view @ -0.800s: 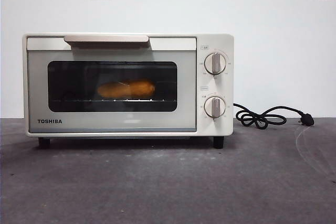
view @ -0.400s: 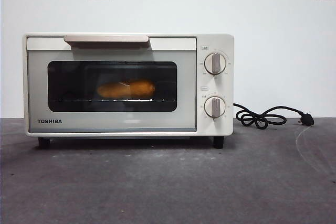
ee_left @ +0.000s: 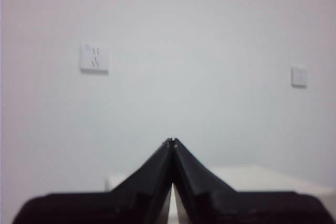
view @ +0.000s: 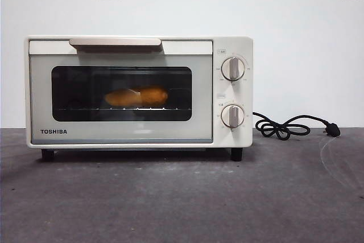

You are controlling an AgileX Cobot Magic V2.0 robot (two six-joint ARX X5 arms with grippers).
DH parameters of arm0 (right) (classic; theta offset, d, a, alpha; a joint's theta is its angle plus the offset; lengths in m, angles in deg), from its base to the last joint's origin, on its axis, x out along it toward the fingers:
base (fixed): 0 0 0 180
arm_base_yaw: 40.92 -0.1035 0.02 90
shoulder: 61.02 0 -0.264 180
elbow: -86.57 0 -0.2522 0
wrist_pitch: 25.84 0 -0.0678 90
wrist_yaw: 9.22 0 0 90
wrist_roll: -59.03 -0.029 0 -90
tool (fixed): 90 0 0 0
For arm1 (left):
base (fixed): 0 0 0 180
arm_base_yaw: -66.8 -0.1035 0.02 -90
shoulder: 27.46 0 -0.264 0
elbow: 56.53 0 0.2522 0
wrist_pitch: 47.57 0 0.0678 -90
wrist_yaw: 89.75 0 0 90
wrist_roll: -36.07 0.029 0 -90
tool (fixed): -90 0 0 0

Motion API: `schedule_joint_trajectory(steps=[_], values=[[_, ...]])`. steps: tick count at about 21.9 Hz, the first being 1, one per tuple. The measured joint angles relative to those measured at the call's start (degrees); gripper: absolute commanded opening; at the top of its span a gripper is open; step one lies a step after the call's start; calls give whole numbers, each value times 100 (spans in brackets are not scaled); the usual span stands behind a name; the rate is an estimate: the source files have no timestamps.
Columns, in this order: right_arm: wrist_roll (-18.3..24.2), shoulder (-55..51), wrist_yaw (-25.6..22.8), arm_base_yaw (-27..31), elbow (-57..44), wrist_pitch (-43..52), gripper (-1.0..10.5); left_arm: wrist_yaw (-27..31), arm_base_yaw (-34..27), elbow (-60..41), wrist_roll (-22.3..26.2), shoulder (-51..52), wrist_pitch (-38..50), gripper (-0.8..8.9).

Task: Take the corn from the table,put the corn in the oven

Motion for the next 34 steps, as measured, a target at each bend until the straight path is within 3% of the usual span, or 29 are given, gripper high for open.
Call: schedule_joint_trajectory(steps=[9, 24, 34], values=[[0, 0, -2, 0, 0, 0, -1, 254, 116, -769, 9, 155, -74, -4], [0, 0, -4, 0, 0, 2, -1, 1303, 116, -778, 225, 155, -3049, -4], [0, 0, -2, 0, 0, 2, -1, 1305, 116, -778, 326, 157, -3060, -4]])
